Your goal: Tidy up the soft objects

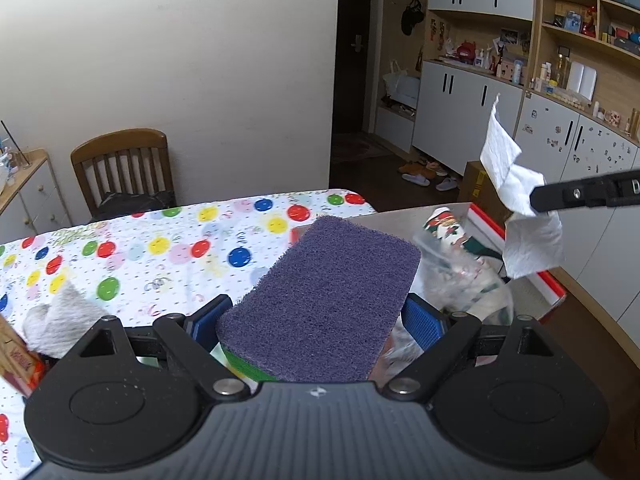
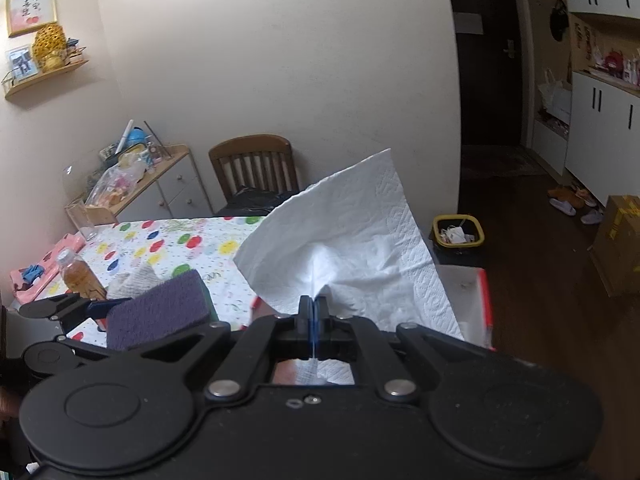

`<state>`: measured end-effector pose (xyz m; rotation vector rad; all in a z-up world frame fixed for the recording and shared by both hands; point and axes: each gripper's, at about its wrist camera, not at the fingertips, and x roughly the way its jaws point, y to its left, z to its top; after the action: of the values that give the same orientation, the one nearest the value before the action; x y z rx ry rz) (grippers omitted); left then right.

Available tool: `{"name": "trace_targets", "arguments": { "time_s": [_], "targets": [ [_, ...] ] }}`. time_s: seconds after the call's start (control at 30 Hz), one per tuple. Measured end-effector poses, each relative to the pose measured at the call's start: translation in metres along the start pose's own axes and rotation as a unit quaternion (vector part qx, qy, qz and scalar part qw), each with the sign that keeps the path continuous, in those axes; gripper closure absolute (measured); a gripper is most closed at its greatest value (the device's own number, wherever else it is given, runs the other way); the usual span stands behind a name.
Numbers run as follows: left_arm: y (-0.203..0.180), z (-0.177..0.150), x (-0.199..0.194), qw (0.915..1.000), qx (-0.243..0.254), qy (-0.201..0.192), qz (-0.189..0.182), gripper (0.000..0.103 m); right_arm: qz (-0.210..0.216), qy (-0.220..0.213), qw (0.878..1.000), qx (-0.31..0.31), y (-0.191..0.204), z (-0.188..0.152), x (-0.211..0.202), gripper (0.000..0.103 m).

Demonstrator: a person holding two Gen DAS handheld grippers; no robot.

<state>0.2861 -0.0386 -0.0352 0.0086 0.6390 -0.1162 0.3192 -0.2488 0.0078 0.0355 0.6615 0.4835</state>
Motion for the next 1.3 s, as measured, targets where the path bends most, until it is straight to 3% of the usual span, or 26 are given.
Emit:
{"name": "trace_targets", "arguments": {
  "time_s": [0.17,0.33,0.7,1.07,1.3],
  "targets": [
    [-0.023,0.011,0.019,1.0,0.0,0.005,0.005,0.011,-0.005,0.011,1.0,0.014,-0.026,-0.008,0.001,0.103],
    [-0.037,0.019,0.045,0.9995,0.011,0.01,0.028,0.011,-0.006,0.051,0.998,0.029,-0.046,-0.026,0.017,0.103],
    [-0.054,0.04,0.1,0.9986,0.011,0.035,0.038,0.011,0.001,0.107,0.994,0.005,-0.051,-0.048,0.045,0.103],
    [-0.07,0.044,0.146,0.9962,0.027,0.072,0.039,0.011,0.01,0.121,0.992,0.017,-0.062,-0.053,0.06,0.103],
    [-0.077,0.038,0.165,0.9933,0.034,0.105,0.033,0.011,0.014,0.121,0.992,0.023,-0.068,-0.053,0.061,0.094]
  ]
}}
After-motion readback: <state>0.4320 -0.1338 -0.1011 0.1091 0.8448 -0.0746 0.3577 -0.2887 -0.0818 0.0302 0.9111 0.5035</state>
